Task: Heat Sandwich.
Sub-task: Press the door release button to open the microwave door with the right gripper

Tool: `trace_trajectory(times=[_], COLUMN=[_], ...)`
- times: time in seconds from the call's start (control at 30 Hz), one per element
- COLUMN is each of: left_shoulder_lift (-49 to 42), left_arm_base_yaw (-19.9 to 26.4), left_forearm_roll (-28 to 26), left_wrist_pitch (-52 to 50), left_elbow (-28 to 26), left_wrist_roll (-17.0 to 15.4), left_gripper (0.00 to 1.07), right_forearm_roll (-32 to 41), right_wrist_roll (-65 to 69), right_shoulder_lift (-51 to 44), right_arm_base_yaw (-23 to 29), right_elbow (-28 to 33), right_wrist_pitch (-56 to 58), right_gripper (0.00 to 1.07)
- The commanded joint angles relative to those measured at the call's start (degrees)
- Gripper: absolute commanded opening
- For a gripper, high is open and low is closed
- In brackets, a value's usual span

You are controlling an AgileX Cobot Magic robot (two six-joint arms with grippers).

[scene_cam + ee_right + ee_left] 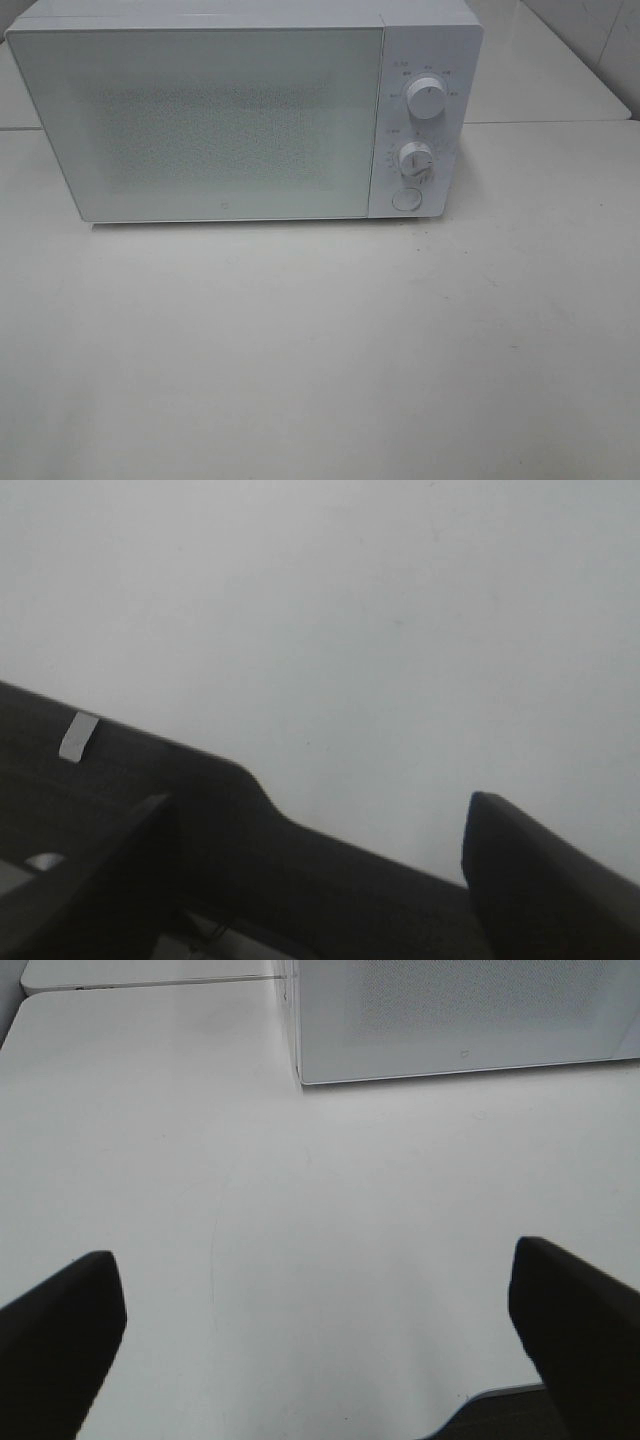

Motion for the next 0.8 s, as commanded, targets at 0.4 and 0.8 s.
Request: trace_trajectory(times=[0.4, 0.8], left_shoulder_lift=[-1.0, -0.9], left_arm_base_yaw=[0.1, 0.1], left_forearm_roll=[0.0, 0.0], left_wrist_pitch=[-0.8, -0.8], left_elbow=[0.1, 0.1], left_wrist_roll=[-0.3, -0.3], left_gripper=[1.0, 1.0], right_forearm_roll=[-2.9, -4.6], right_wrist_roll=[-3.7, -3.7], right_shoulder_lift=[-16.4, -17.4], right_arm_base_yaw=[-13.8, -15.4], right_elbow=[0.0, 4.5], right_wrist_pitch=[-0.4, -8.8], right_gripper=[0.76, 0.76])
